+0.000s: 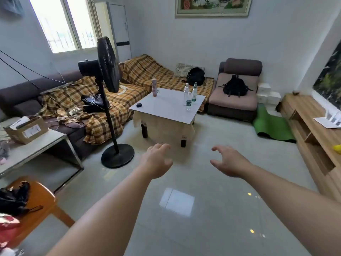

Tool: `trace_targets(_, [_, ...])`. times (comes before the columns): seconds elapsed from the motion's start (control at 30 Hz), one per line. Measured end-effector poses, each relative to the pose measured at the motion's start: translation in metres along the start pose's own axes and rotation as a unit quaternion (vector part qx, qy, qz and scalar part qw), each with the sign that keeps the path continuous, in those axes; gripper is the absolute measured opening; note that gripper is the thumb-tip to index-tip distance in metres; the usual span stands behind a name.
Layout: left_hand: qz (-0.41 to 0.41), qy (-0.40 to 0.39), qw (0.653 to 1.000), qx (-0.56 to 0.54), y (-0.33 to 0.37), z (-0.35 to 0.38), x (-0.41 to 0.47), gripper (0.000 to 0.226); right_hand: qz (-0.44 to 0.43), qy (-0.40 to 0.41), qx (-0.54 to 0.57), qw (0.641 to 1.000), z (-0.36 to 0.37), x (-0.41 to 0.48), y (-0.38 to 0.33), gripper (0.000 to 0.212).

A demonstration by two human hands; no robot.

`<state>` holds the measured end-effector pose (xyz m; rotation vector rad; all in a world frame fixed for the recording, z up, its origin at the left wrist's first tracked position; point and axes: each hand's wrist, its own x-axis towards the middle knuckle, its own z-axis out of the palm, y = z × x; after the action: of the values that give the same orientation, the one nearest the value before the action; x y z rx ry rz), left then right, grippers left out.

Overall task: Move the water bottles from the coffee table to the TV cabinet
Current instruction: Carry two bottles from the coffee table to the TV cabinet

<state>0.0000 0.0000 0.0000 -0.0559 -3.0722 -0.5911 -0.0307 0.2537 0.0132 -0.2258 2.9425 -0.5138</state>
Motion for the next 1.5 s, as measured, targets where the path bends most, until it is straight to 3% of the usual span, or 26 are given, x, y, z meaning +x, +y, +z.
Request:
trace_targets(0.17, [-0.067, 0.01, 0.985, -0.156, -0.015, -0.009, 0.096, 0.051, 0.057, 0.02, 0.09, 0.994, -0.02, 0.078, -0.007, 0.054])
trace_targets(0.37, [-0.058, 0.021, 0.965, -0.254, -0.007, -0.014, 0.197, 0.046, 0.096, 0.057, 0.195, 0.974, -0.047, 0.169, -0.003, 0.052])
trace_targets(0.67, [-0.085, 0.011, 0.973, -0.213, 0.002, 0.0, 0.357, 0.046, 0.09, 0.038, 0.229, 0.969, -0.06, 0.336, 0.05, 0.051])
trace_targets(0.97, [-0.137, 0.007, 0.96, -0.243, 0.016, 0.016, 0.505, 0.043, 0.093, -0.017, 0.236, 0.967, -0.093, 0.499, 0.106, 0.046])
trace_targets(1.23, [-0.151, 0.0, 0.953, -0.261, 0.009, 0.032, 0.625, 0.047, 0.065, -0.037, 0.198, 0.977, -0.107, 0.628, 0.125, 0.045])
trace_targets(1.5, [-0.164, -0.042, 0.946, -0.278, -0.005, 0.084, 0.792, 0.049, 0.092, -0.054, 0.137, 0.985, -0.109, 0.779, 0.159, 0.046])
